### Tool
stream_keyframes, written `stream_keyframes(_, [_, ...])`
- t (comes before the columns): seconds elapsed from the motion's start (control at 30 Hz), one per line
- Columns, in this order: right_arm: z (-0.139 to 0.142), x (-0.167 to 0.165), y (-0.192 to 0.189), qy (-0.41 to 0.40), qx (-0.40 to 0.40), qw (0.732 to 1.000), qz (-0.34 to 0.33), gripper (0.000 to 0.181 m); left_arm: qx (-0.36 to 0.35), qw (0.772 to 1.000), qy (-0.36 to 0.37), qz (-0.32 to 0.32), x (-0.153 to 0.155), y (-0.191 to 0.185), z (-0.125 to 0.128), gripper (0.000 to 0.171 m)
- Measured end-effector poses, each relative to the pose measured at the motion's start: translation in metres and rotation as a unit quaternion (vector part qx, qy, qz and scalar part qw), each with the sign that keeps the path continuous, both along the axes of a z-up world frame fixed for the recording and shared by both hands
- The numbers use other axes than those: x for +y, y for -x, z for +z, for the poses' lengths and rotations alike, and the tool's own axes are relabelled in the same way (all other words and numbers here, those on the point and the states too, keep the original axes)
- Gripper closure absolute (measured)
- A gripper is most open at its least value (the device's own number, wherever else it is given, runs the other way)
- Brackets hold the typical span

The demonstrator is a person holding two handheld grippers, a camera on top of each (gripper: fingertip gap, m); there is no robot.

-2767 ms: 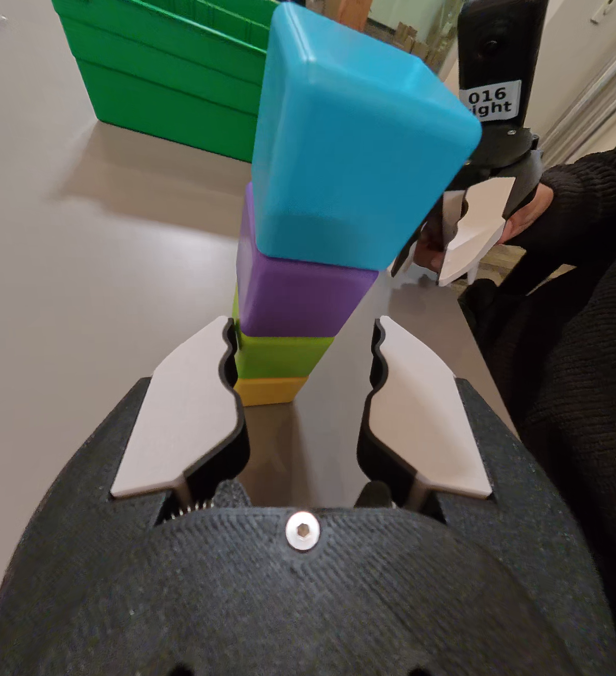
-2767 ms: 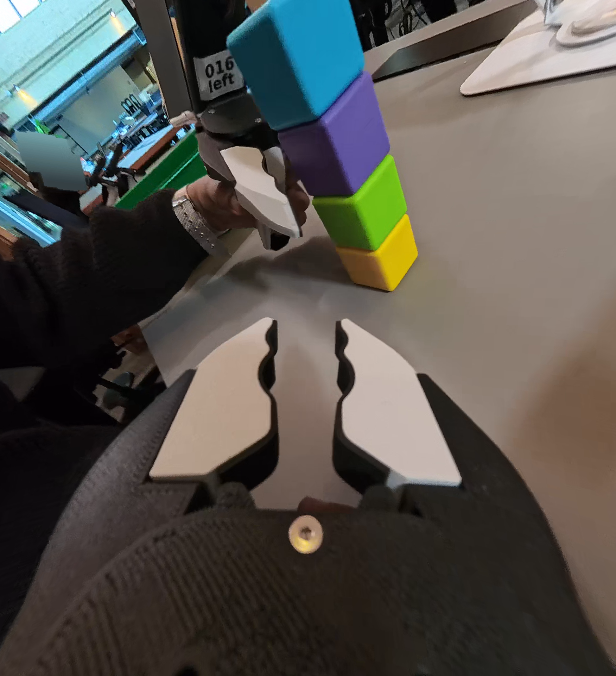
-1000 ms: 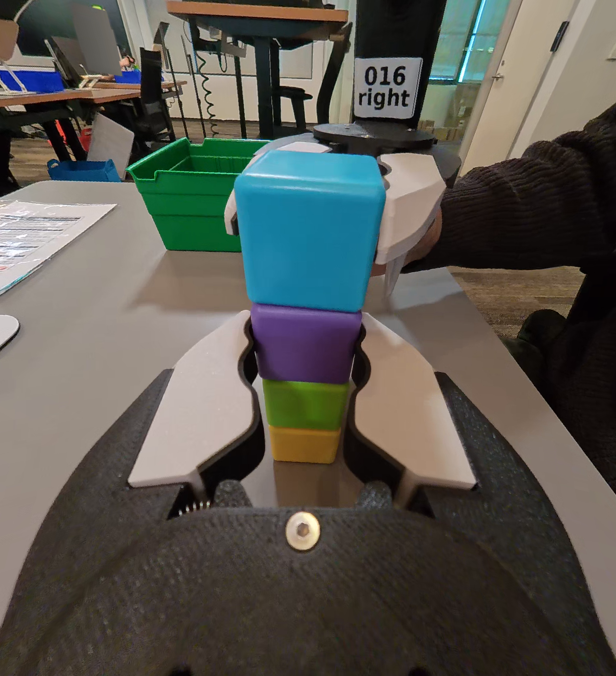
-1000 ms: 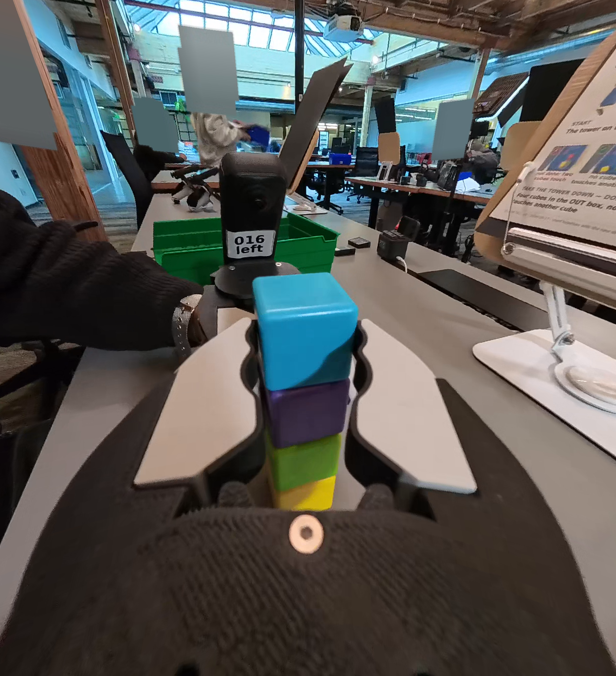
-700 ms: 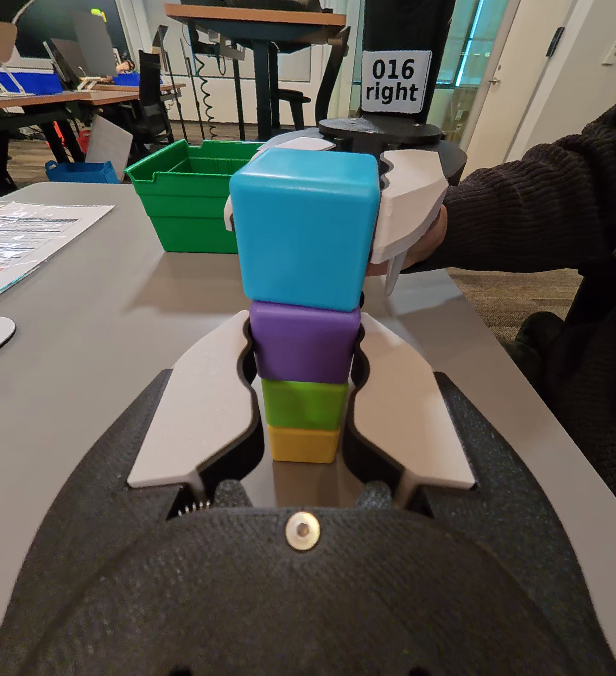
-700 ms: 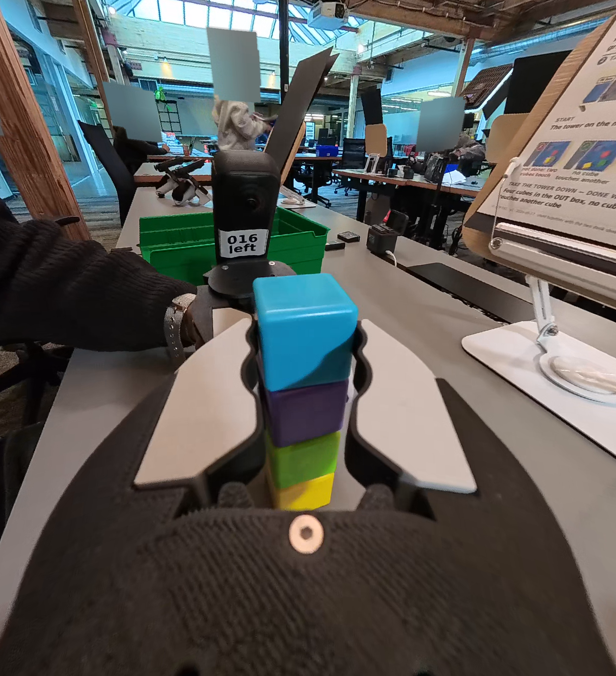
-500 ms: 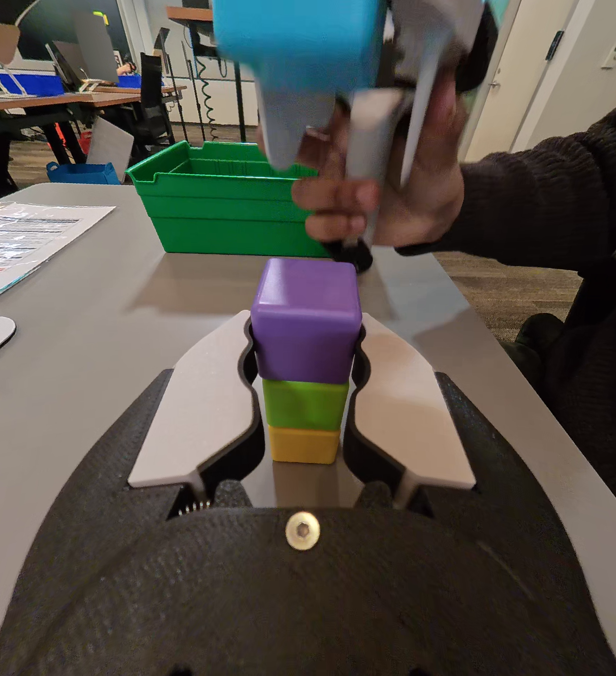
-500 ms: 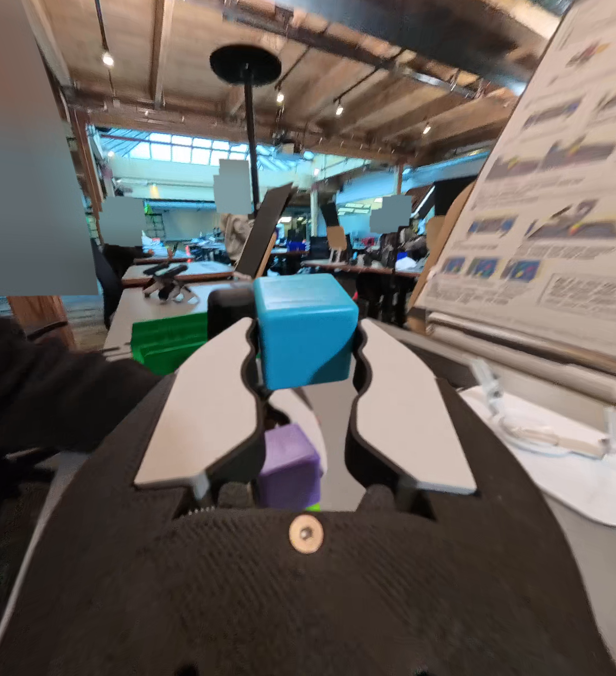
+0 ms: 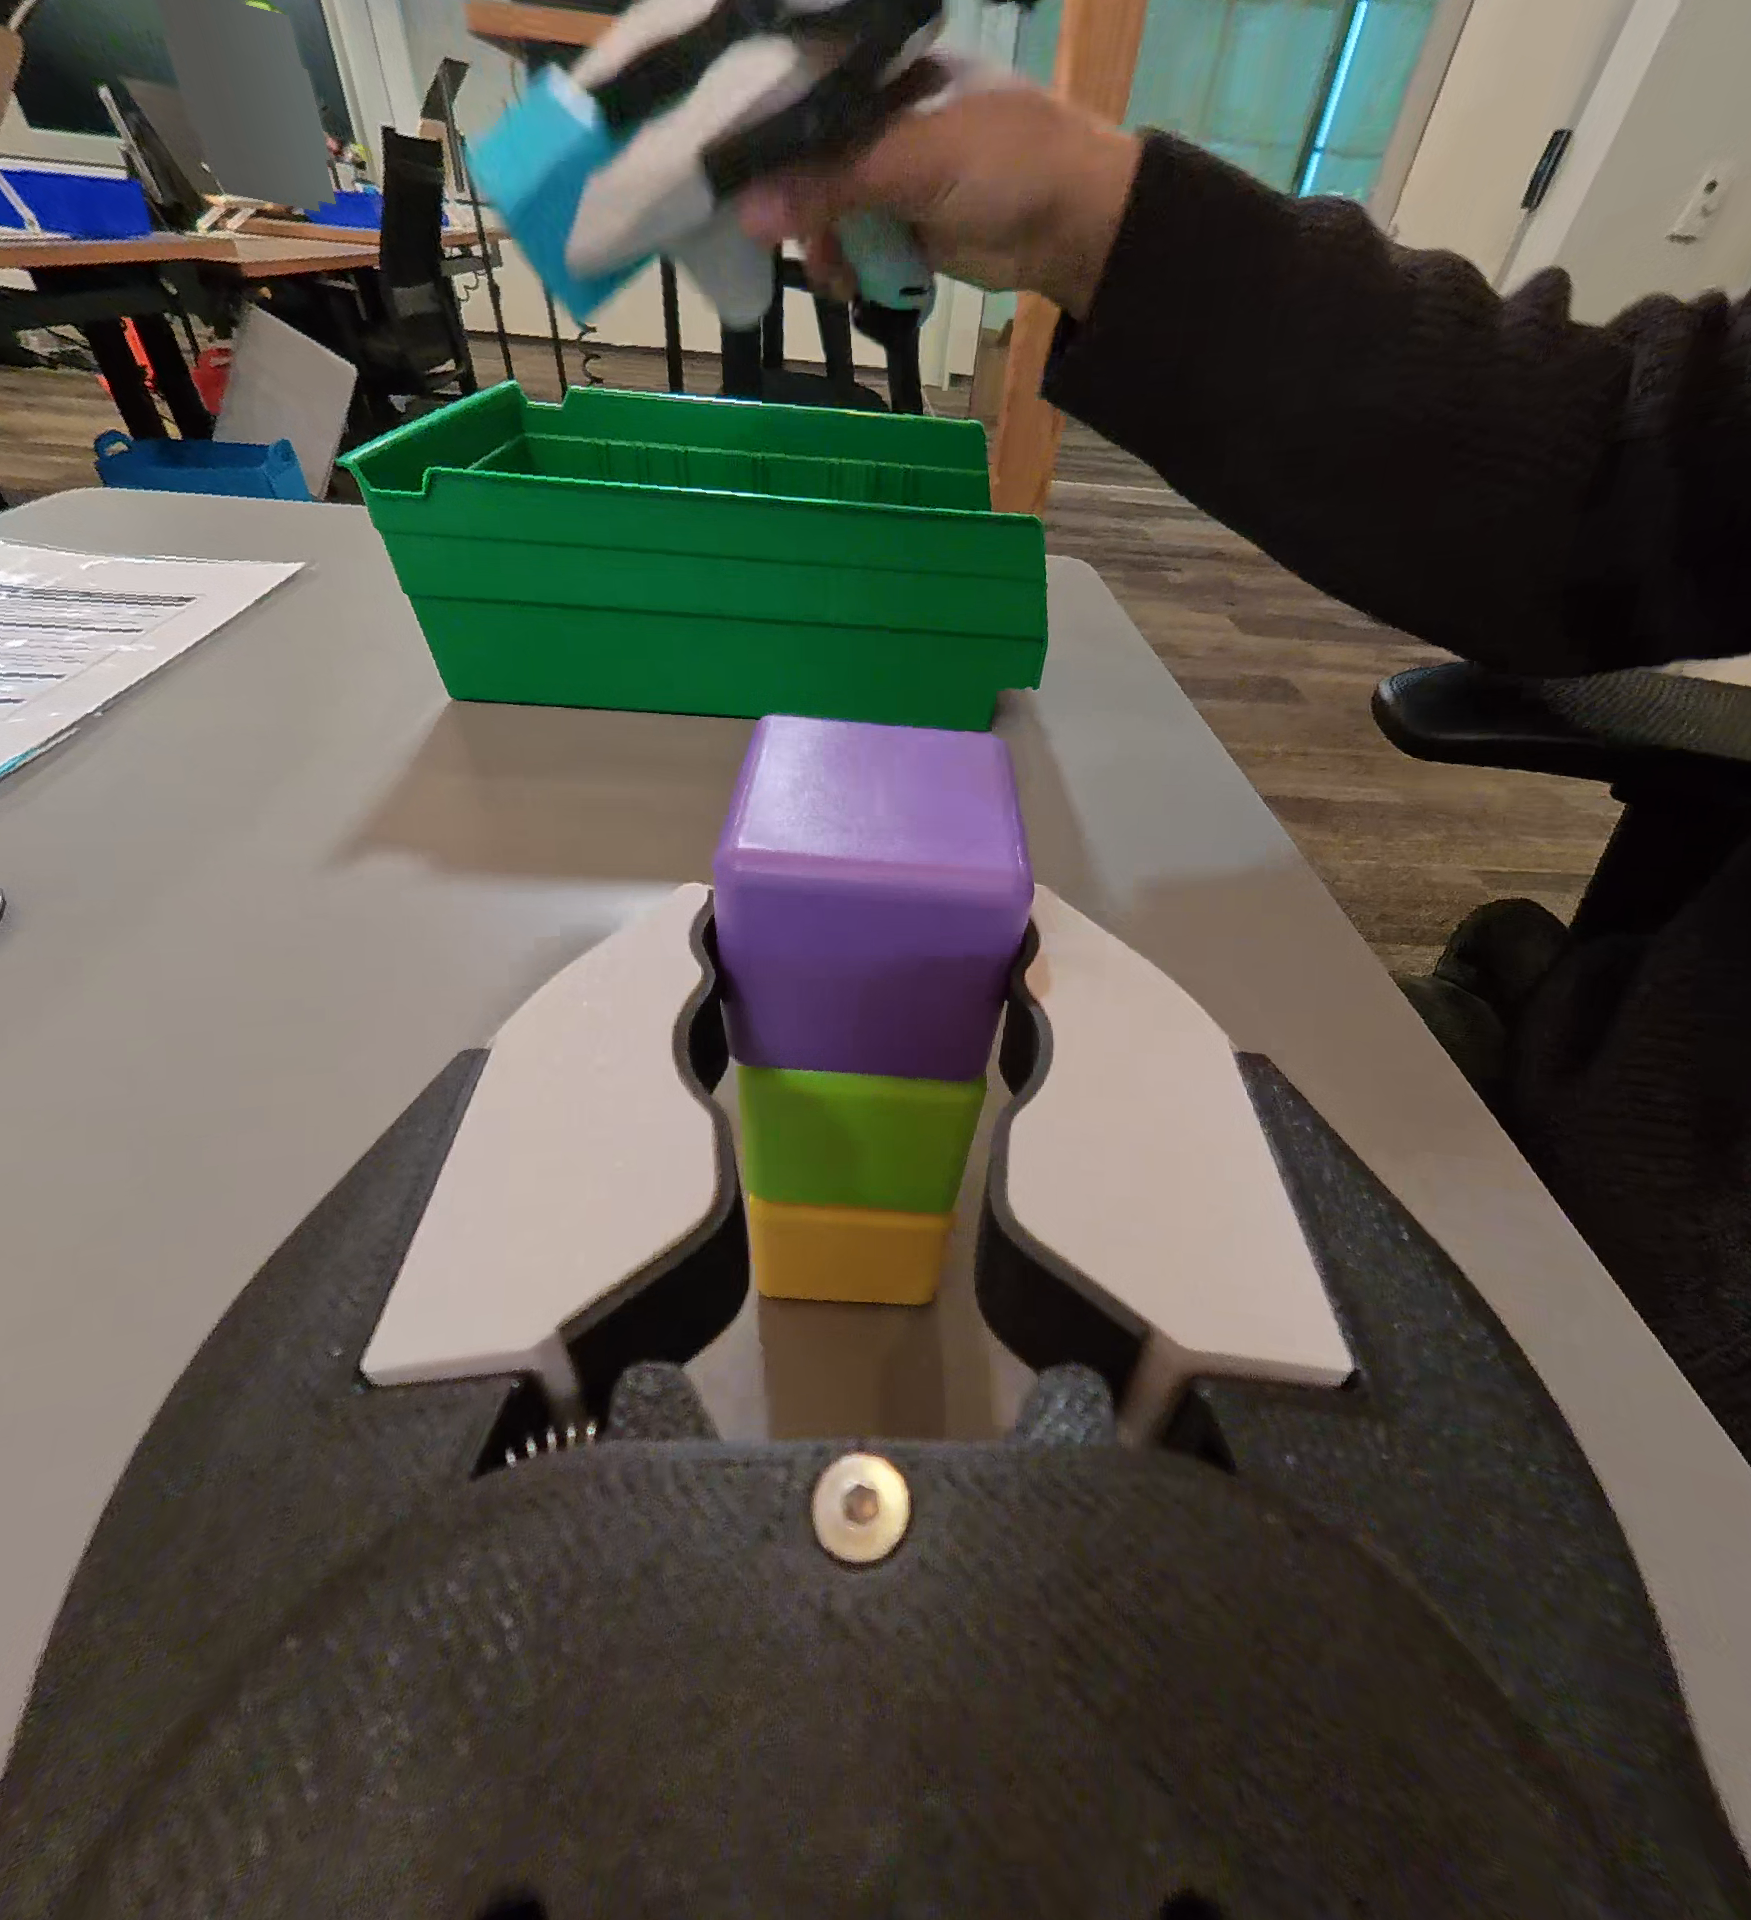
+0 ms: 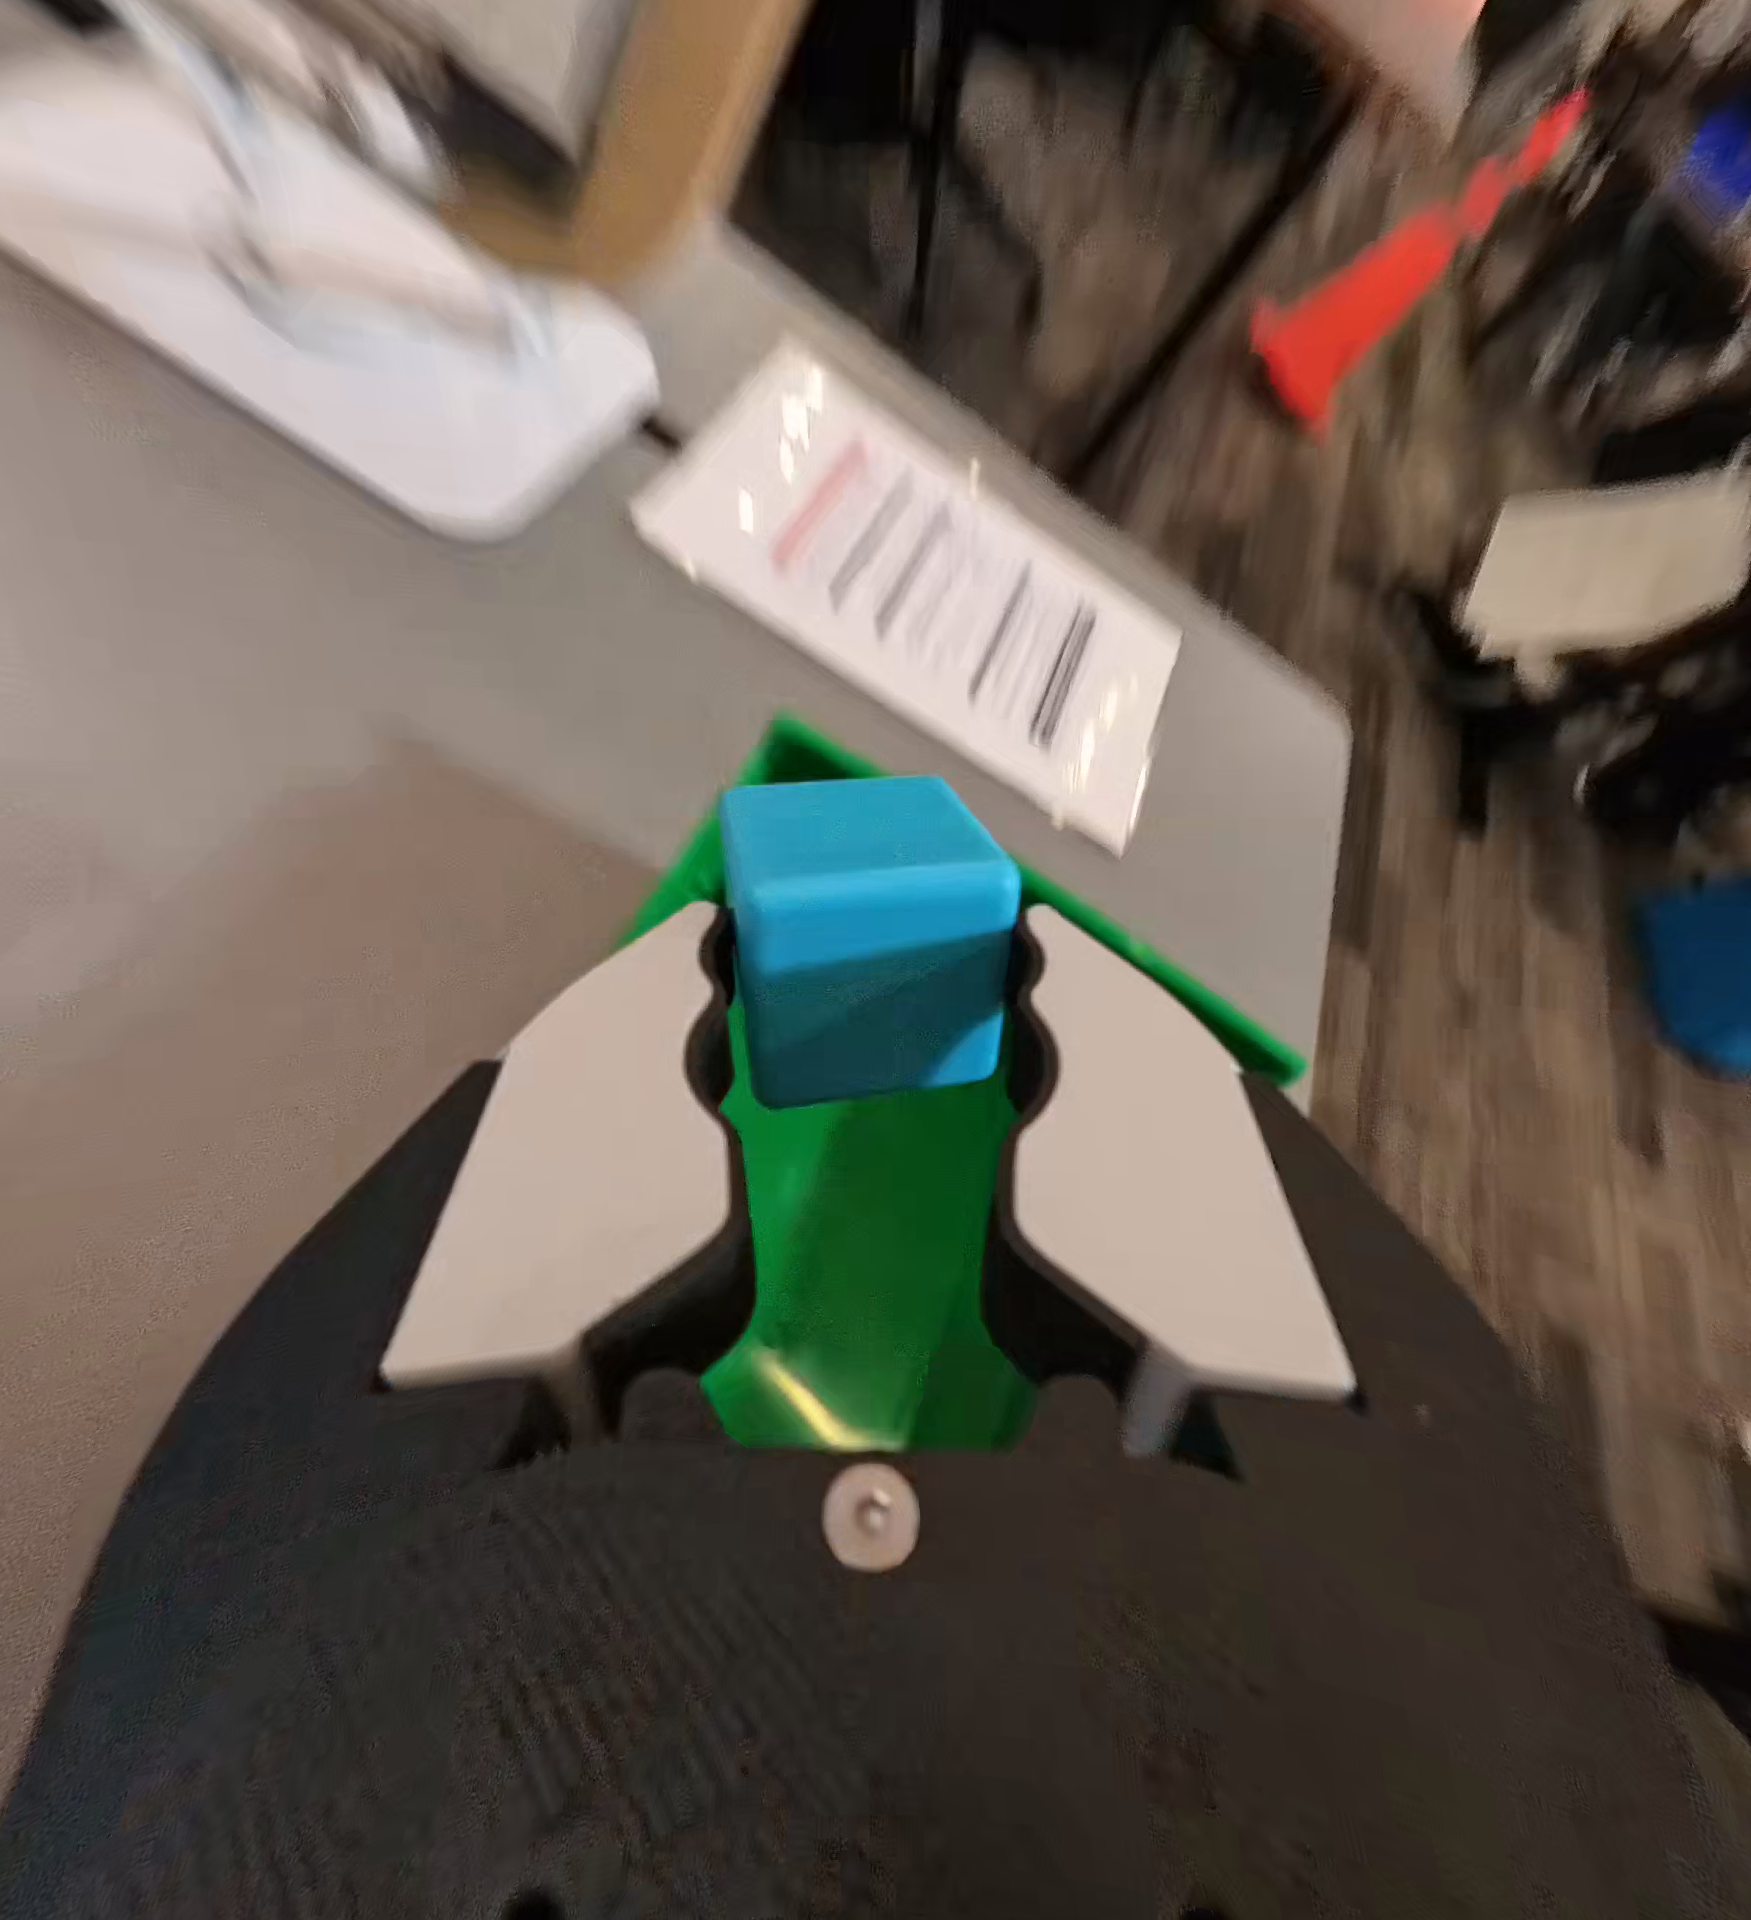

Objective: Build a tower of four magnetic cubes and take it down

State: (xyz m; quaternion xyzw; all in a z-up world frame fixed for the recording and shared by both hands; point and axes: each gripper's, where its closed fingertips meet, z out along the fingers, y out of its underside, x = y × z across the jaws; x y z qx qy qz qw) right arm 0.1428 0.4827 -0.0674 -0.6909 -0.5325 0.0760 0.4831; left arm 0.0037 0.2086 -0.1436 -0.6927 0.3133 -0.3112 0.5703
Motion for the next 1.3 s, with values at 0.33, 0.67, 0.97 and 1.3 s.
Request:
stream_keyframes(0.33, [-0.119,0.046,-0.007,0.174,-0.182,0.967,-0.041,0.130,-0.002,1.000,0.020,0.023,0.003,-0.006,-0.001,0.121])
stream_keyframes(0.67, [-0.111,0.048,0.001,0.196,-0.160,0.965,-0.062,0.116,0.005,0.999,0.037,0.017,0.002,-0.011,-0.003,0.092])
stream_keyframes(0.97, [0.038,-0.115,0.077,0.147,0.189,0.942,0.234,0.096,0.015,0.997,0.053,0.050,0.008,-0.001,-0.013,0.083])
stream_keyframes(1.3, [0.010,-0.258,0.136,0.177,0.286,0.843,0.421,0.094,0.045,0.991,0.095,0.082,0.001,0.010,-0.029,0.086])
